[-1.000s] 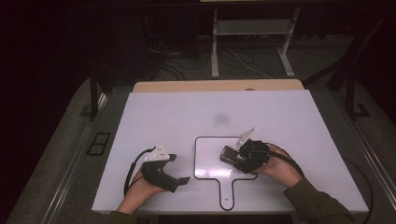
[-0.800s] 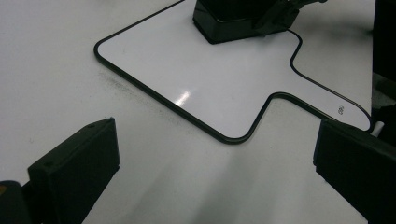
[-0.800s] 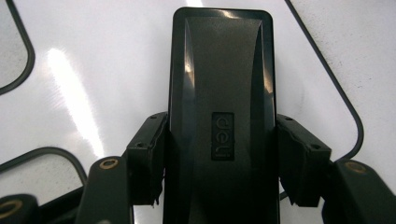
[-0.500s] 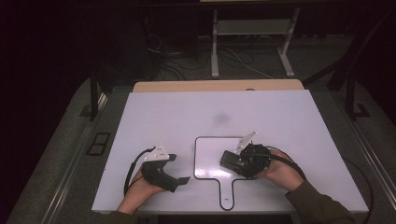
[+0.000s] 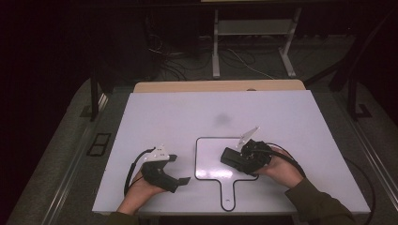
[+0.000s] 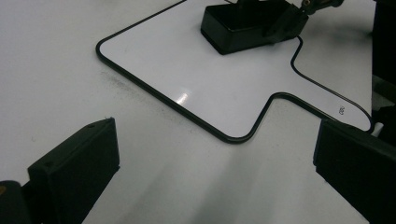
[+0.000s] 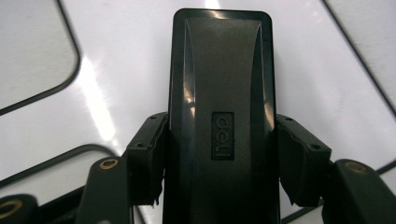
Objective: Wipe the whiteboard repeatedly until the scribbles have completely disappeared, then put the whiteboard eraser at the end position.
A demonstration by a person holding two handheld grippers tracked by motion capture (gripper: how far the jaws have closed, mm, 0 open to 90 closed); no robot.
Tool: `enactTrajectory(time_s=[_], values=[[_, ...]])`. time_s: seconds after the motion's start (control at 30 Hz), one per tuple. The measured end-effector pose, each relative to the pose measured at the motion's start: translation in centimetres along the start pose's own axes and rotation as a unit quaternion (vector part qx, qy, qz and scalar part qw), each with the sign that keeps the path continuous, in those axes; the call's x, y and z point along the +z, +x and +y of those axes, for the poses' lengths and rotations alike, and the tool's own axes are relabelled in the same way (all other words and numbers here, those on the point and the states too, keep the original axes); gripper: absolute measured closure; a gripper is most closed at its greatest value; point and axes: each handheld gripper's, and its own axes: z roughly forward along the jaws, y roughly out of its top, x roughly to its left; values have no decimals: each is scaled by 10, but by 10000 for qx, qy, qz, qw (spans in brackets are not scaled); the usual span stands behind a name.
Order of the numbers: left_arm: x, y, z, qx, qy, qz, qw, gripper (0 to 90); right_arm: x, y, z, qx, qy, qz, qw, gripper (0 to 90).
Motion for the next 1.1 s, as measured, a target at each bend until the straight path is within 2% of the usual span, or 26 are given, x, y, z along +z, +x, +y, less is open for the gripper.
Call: enactTrajectory(time_s=[0.2, 0.23, 0.47, 0.77, 0.87, 1.1], values=[[-1, 1, -1, -10, -11, 5, 10000, 0, 2, -14, 2, 254, -52, -5, 9997, 388], [-1, 1, -1, -21, -16, 3, 10000, 0, 2, -16, 2, 219, -39, -54, 9997, 388], [-1, 1, 0, -26, -28, 13, 10000, 0, -4, -20, 1, 363, -196, 63, 9991, 389], [0, 1, 2, 24, -10, 14, 10000, 0, -18, -27, -2, 496, -386, 7, 9980, 389], [0, 1, 3, 4, -29, 20, 10000, 0, -22, -29, -3, 669, -508, 89, 9964, 389], [-1, 2, 2, 7, -33, 10, 10000, 0, -25, -36, -1, 726, -622, 119, 9954, 388]])
